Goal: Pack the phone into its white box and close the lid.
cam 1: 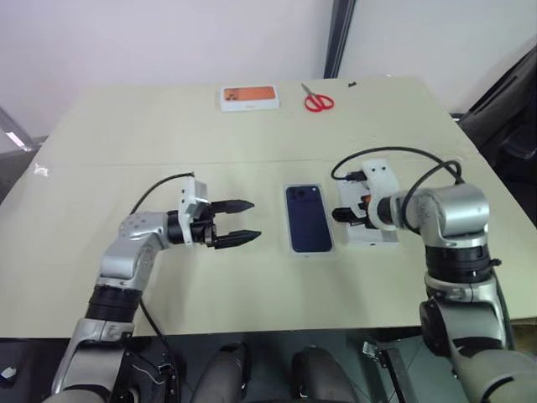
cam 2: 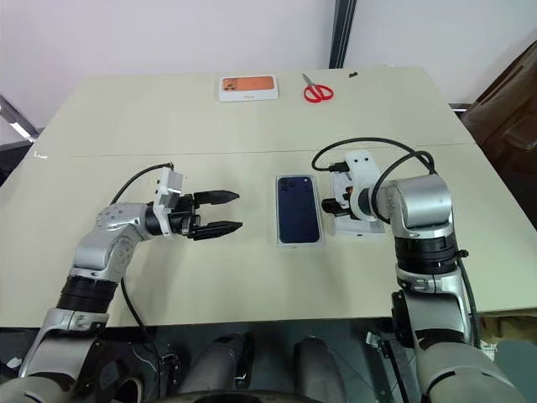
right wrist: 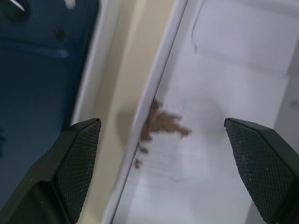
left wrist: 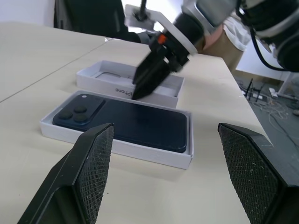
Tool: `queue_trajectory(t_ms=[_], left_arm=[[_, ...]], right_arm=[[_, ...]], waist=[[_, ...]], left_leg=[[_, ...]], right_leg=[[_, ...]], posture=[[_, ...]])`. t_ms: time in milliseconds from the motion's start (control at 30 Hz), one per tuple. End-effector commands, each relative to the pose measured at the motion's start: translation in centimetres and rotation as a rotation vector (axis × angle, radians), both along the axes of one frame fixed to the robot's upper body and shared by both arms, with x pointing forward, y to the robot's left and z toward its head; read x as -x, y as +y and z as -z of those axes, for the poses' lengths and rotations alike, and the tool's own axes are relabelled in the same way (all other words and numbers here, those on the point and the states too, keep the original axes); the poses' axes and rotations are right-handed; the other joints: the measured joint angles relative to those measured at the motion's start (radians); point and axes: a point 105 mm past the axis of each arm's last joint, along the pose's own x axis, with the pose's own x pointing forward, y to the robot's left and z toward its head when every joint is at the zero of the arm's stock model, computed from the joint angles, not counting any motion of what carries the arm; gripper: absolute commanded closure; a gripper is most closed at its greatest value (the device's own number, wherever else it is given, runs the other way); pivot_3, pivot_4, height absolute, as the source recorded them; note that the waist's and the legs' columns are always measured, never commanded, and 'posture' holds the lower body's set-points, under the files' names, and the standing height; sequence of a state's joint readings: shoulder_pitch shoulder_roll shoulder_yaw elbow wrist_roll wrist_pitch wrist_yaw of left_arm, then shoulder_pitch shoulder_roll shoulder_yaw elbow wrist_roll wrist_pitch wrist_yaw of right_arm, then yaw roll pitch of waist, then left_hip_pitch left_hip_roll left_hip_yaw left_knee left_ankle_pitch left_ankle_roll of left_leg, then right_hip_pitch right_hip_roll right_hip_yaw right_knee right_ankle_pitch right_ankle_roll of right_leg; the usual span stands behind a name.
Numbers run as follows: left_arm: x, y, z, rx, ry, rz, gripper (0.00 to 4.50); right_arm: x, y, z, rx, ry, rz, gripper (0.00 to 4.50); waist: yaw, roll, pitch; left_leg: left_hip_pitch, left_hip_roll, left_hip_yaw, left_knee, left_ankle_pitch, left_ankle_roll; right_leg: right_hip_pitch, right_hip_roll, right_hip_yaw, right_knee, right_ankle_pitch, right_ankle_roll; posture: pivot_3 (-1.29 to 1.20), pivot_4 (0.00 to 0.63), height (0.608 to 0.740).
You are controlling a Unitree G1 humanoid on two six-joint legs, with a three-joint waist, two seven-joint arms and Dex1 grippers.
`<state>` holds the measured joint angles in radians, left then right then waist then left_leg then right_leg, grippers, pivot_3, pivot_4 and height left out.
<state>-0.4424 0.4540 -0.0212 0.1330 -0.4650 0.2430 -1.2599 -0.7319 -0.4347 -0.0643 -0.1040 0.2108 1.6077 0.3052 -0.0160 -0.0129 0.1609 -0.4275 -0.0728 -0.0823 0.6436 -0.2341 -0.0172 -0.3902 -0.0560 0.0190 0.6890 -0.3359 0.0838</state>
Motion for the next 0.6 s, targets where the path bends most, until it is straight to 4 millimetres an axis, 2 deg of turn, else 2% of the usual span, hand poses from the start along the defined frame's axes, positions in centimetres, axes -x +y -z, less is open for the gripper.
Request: queue_trajectory(t_ms=[33, 167, 267, 400, 433, 600], left_arm=[[0.2, -0.3, -1.1, 0.027, -0.057, -0.006, 0.76], [0.2, -0.3, -1.0, 0.028, -0.057, -0.016, 0.76], [0.1, -0.4, -1.2, 0.033, -0.057, -0.023, 0.76], [-0.1, -0.3, -1.4, 0.041, -0.054, -0.036, 0.76], [-0.1, -0.3, -1.5, 0.043, -0.052, -0.040, 0.76], [-0.2, -0.2, -1.5, 0.042, -0.042, -0.051, 0.76]], right_arm=[[-0.3, -0.3, -1.1, 0.013, -0.053, 0.047, 0.07], [-1.0, -0.4, -2.1, 0.022, -0.082, 0.092, 0.07], [-1.5, 0.0, -2.5, 0.004, -0.094, 0.089, 0.82], [-1.3, 0.1, -1.6, 0.037, -0.084, 0.087, 2.90], [-1.2, 0.4, -1.3, 0.030, -0.075, 0.077, 3.31], [-1.2, 0.5, -1.2, 0.026, -0.078, 0.091, 3.31]], waist=[[0.000, 0.000, 0.000], [-0.001, 0.000, 0.000], [-0.001, 0.000, 0.000], [0.000, 0.000, 0.000], [0.000, 0.000, 0.000], [-0.002, 0.000, 0.000]], left_leg=[[0.000, 0.000, 0.000, 0.000, 0.000, 0.000], [0.000, 0.000, 0.000, 0.000, 0.000, 0.000], [0.000, 0.000, 0.000, 0.000, 0.000, 0.000], [0.000, 0.000, 0.000, 0.000, 0.000, 0.000], [0.000, 0.000, 0.000, 0.000, 0.000, 0.000], [0.000, 0.000, 0.000, 0.000, 0.000, 0.000]], right_leg=[[0.000, 0.000, 0.000, 0.000, 0.000, 0.000], [0.000, 0.000, 0.000, 0.001, 0.000, 0.000], [-0.001, 0.000, 0.000, 0.001, 0.000, 0.000], [-0.001, 0.000, 0.000, 0.001, 0.000, 0.000], [0.000, 0.000, 0.000, 0.001, 0.000, 0.000], [-0.001, 0.000, 0.000, 0.001, 0.000, 0.000]], posture=[[0.00, 0.150, 0.740], [0.00, 0.150, 0.740], [0.00, 0.150, 0.740], [0.00, 0.150, 0.740], [0.00, 0.150, 0.740], [0.00, 0.150, 0.740]])
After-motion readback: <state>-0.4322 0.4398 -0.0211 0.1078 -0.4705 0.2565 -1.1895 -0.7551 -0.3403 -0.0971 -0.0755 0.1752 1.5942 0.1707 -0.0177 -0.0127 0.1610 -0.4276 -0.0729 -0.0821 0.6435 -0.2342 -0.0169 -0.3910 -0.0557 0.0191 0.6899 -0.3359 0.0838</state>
